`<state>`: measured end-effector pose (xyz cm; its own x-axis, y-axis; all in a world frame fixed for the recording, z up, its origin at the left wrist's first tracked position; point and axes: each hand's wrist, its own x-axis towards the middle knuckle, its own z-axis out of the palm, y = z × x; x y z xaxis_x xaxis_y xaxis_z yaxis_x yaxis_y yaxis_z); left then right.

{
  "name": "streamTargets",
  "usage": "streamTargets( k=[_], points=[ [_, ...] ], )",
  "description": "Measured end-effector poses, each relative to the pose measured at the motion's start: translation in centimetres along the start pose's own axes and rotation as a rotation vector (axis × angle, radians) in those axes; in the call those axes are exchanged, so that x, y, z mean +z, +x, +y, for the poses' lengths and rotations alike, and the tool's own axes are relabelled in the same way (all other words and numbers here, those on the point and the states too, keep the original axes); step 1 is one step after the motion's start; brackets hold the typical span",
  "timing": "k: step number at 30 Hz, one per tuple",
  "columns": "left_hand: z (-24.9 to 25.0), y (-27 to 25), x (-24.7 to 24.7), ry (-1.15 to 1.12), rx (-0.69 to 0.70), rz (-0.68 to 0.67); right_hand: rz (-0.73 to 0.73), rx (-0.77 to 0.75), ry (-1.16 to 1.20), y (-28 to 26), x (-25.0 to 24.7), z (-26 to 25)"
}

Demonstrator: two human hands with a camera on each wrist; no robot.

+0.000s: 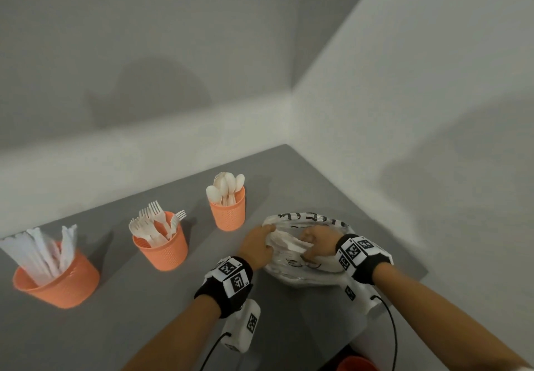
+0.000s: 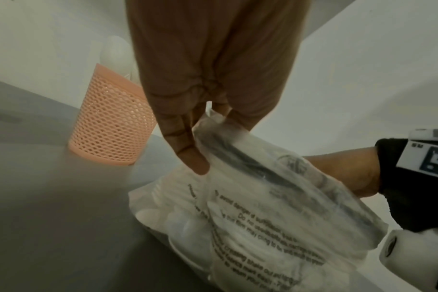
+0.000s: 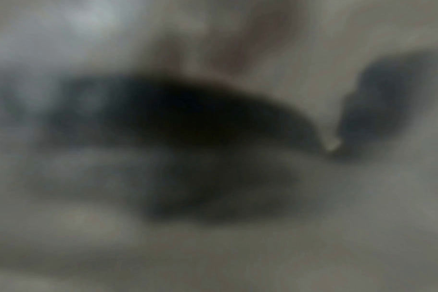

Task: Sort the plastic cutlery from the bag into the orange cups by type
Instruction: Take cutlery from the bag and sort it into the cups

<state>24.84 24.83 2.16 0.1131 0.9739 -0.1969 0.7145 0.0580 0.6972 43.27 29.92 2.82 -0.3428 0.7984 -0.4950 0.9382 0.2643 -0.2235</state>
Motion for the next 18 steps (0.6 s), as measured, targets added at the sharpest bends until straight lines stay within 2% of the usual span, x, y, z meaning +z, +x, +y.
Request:
streamTargets(
  k=[5, 10, 18],
  points=[
    [0.3, -0.2, -0.3, -0.032, -0.026, -0.011, 0.013, -0.007, 0.008, 0.3, 1.1, 0.0],
    [0.4, -0.3, -0.4, -0.024, -0.032, -0.010, -0.050, 0.042, -0.020, 0.3, 0.9, -0.5],
    [0.6, -0.6, -0.3, -0.036, -0.046, 0.006, -0.054, 0.062, 0.090, -0.1, 1.3, 0.2]
  ],
)
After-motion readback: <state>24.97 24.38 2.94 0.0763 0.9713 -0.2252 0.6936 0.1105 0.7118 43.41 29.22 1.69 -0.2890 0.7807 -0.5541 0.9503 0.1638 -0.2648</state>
